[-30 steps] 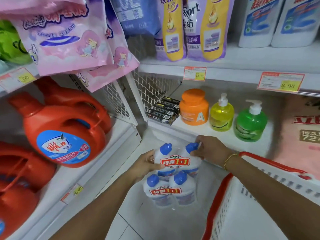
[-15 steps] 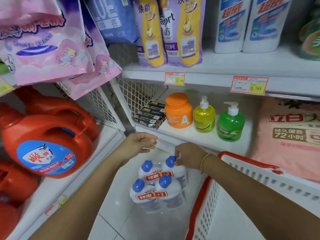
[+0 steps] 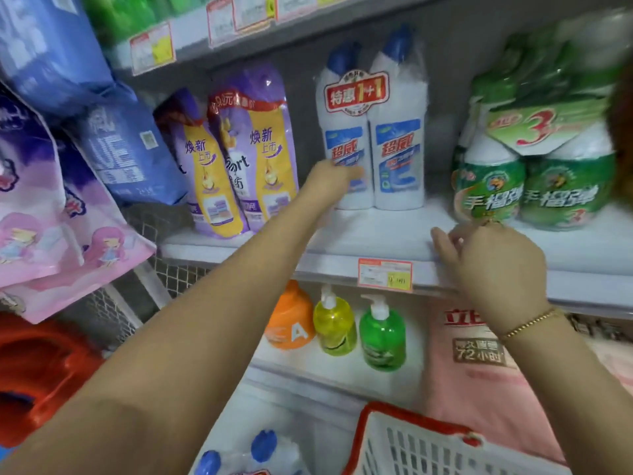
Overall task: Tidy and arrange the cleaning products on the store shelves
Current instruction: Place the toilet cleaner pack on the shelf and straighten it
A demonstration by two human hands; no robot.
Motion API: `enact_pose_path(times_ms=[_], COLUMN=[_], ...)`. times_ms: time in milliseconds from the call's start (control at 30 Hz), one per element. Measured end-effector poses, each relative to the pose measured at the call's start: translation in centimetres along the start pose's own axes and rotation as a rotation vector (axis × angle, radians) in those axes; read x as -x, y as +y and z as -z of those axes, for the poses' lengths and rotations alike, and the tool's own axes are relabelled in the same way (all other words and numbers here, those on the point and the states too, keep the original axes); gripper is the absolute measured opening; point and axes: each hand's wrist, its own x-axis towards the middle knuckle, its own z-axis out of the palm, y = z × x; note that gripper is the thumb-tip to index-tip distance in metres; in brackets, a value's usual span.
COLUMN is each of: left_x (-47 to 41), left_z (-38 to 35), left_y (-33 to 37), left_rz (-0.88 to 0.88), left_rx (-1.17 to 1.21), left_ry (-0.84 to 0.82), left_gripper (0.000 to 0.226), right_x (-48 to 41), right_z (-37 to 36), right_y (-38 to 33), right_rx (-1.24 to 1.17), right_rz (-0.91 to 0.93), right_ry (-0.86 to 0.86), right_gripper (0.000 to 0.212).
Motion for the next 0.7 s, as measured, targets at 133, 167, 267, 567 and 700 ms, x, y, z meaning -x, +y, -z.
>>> enact_pose_path(times_ms=[133,167,267,567,700], left_x=[-4.1,-4.6,-5.1,-1.6,1.9], left_z=[-1.6,-1.8,-1.5,-1.0,-0.3], left_y=[1.5,1.5,0.7,2.2,2.6], left_rz=[0.115,0.125,0.152,0.014,-0.083], left_rx=[0.204,0.221,0.192,0.083,0.032], left_ry=[0.09,0.095,0.15,0.175,0.15], left_gripper=[0.015,0.012,0.018,0.051,0.049], right_x=[-0.8,-1.0,-1.1,-0.9,-0.2], right_z=[-0.4,-0.5,-1.0,-0.5,0.8], right_y=[-0.1,0.0,-0.2,-0.3,-0.6], right_rx=[0.047,0.042,0.038,0.009,-0.136], right_rz=[0.039,0.042,0.045,0.04,0.032], right_ry=[-0.03,-0.024,0.002,-0.07,-0.139], right_gripper=[0.043,0.041,0.036,0.043,0.04])
